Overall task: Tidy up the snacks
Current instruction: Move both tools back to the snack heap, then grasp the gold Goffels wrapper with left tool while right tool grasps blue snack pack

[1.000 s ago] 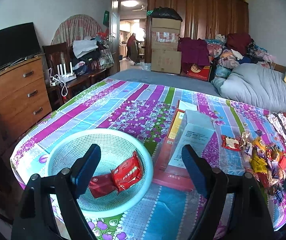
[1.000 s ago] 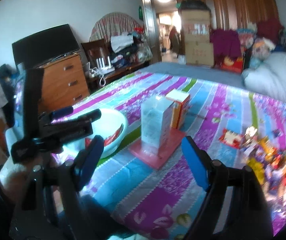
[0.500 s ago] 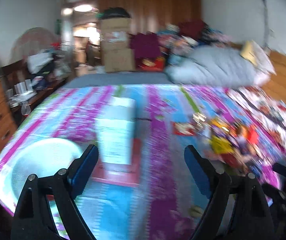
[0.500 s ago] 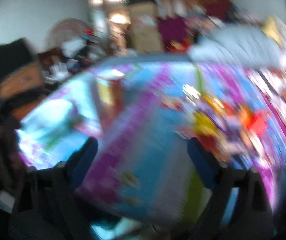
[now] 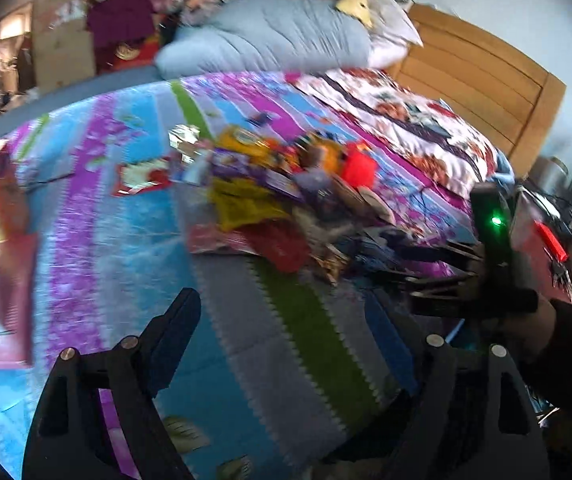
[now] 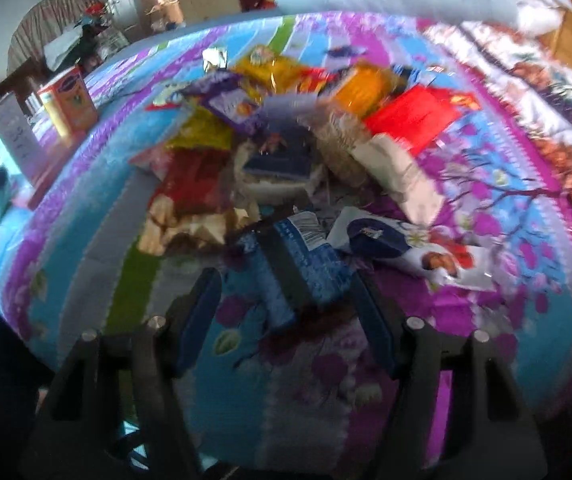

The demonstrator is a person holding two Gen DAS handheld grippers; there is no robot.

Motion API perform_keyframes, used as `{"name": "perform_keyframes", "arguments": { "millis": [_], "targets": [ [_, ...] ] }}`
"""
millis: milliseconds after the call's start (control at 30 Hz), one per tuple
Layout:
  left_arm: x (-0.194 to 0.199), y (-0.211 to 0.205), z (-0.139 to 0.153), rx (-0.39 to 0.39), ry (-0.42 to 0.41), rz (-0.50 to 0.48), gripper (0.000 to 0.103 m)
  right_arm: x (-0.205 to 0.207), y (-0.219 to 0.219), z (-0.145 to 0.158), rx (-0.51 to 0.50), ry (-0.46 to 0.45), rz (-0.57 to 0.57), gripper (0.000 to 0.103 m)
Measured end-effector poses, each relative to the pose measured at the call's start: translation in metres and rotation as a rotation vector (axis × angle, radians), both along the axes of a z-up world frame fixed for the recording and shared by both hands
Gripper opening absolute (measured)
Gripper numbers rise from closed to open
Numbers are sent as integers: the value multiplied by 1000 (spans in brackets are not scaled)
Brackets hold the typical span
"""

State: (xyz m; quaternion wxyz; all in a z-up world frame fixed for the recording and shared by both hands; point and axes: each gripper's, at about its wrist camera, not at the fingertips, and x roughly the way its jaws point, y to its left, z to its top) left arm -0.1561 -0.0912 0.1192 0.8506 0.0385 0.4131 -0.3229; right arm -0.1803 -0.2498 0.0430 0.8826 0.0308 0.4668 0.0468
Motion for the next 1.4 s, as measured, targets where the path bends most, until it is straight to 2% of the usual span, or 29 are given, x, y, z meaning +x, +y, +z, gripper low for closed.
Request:
{"name": "perform_keyframes", "arguments": {
  "millis": [100, 133, 267, 333, 367, 400, 433, 500, 600, 733, 800, 867, 933, 1033, 1133, 1267, 1400],
  "targets": [
    [2, -16, -13, -7, 44, -49, 80, 3, -4, -9, -10, 13, 3, 66],
    [3, -23, -17, -4, 49, -67, 80, 1, -5, -10, -11, 13, 3, 58],
    [9, -44, -35, 1, 76, -117, 75, -7, -12, -4, 55, -1, -1, 44],
    [15, -53, -46, -32, 104, -147, 60, -14, -17, 2, 98, -24, -25, 44],
    [18, -57, -49, -47, 115, -168, 57, -15, -19, 6, 111, -35, -38, 44],
    [20, -63, -54, -46, 116, -202, 50, -17, -23, 9, 125, -46, -54, 44],
    [21, -69, -56, -28, 103, -222, 47, -21, -28, 13, 153, -60, -73, 44],
    [21, -83, -57, 17, 41, -286, 47, -26, -33, 19, 188, -80, -89, 44],
    [24, -96, -56, 49, -11, -328, 46, -29, -35, 25, 219, -96, -90, 44],
    [35, -109, -61, 76, -6, -345, 46, -25, -40, 22, 256, -97, -89, 44],
    [36, -115, -70, 130, 8, -372, 39, -24, -45, 22, 275, -101, -101, 44],
    [37, -118, -77, 167, 11, -369, 38, -25, -47, 24, 293, -108, -105, 44],
    [40, -115, -80, 160, 28, -347, 31, -26, -48, 25, 302, -115, -105, 44],
    [43, -111, -89, 158, 59, -312, 29, -25, -48, 23, 309, -115, -102, 44],
    [39, -112, -92, 162, 45, -301, 27, -25, -47, 20, 316, -107, -103, 44],
    [41, -107, -89, 115, 62, -273, 21, -26, -42, 22, 316, -108, -93, 44],
    [39, -96, -67, 58, 37, -222, 20, -26, -38, 28, 306, -119, -90, 44]
  ]
}}
